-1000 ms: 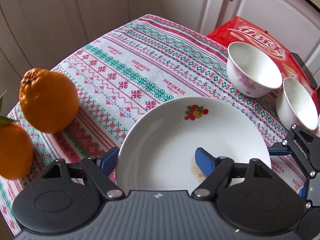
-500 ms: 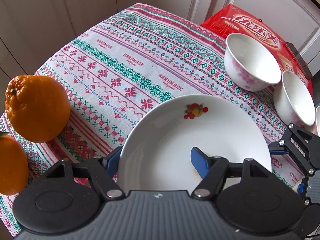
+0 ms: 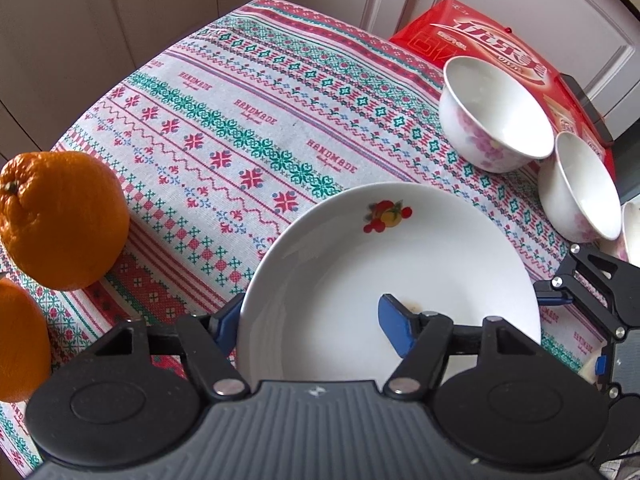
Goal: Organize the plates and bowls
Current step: 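Lift the stained white plate with the left tool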
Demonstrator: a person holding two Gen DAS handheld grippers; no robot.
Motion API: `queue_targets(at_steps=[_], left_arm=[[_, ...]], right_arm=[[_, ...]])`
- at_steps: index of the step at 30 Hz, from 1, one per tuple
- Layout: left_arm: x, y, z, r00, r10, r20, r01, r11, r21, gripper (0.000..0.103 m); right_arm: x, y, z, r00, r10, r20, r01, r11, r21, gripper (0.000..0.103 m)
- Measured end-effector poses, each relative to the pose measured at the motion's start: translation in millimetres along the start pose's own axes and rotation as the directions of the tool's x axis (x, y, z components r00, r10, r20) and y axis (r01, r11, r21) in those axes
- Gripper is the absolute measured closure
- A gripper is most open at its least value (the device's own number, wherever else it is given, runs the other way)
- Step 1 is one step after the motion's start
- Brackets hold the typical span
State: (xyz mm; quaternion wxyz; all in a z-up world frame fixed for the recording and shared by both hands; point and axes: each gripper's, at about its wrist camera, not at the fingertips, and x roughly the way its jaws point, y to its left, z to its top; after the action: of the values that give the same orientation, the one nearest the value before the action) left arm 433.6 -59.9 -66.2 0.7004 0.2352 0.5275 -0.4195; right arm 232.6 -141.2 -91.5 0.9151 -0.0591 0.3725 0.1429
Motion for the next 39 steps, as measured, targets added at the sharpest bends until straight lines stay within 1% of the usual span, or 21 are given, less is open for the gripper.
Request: queue_targets(at_steps=[6,13,22,30,39], left_arm=[[-6.6,-3.2,-7.1,1.0,-0.021,0.008,0.021,1.0,-0.009,0.034],[-16.5,-10.2,-16.7,1.0,-0.021,0.016,0.022,1.0,-0.022,0.034],[-31.6,-23.1,-26.4,0.999,-0.01,0.034,0.011,0.999,-0.031,0.034],[-48.0,-32.2,-49.4,0.998,0.0,0.069,0.005,0.997,-0.08,0.034],[-68.8,-39.9,-75.2,0.995,0.028,0.1,-0.014,0.991,-0.131,0.034]], right_arm=[[-3.6,1.7,-1.0,1.0,0.007,-0.013,-0.007,1.0,-0.017,0.015],[-12.5,5.1,-3.7,1.0,0.01,-0.021,-0.011,0.998,-0.054,0.015],[-30.4,6.9,-4.5,0.999,0.034,-0.018,-0.035,0.997,-0.072,0.015],[-47.9,9.8,-1.7,0.996,0.086,-0.026,-0.088,0.99,-0.114,0.015],[-64.4,21.5,2.2,0.991,0.133,-0.011,-0.133,0.98,-0.15,0.015]])
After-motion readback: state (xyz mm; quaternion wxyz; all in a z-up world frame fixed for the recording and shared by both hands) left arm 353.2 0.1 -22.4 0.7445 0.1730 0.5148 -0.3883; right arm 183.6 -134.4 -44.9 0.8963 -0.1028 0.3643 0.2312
